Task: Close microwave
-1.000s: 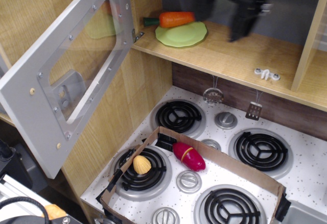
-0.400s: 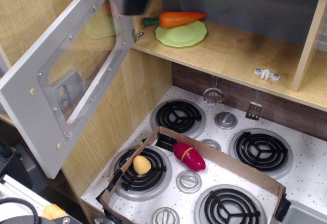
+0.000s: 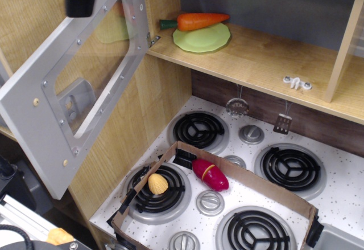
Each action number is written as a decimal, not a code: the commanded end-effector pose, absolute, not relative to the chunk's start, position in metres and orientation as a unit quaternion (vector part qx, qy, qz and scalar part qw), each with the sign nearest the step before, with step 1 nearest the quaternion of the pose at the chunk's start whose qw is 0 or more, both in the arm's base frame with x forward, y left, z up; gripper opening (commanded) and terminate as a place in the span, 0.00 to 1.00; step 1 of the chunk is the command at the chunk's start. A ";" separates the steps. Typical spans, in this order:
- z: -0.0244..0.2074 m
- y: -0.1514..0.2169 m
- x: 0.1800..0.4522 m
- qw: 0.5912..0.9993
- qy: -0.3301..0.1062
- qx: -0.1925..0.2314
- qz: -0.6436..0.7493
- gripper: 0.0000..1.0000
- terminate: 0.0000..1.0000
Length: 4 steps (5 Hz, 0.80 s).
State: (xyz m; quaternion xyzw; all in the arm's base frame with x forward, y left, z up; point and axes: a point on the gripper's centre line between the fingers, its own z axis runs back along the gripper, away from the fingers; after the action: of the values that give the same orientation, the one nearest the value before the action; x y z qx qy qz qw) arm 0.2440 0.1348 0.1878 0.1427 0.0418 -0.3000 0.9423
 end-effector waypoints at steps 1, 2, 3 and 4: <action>0.216 0.159 0.227 0.943 0.065 0.155 -0.287 1.00 0.00; 0.213 0.162 0.220 0.941 0.069 0.163 -0.287 1.00 0.00; 0.203 0.161 0.217 0.940 0.078 0.163 -0.290 1.00 0.00; 0.189 0.157 0.219 0.936 0.079 0.164 -0.302 1.00 0.00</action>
State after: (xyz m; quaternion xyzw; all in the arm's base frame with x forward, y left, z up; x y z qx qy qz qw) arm 0.2108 0.1560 0.1743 0.1518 0.0871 -0.3053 0.9360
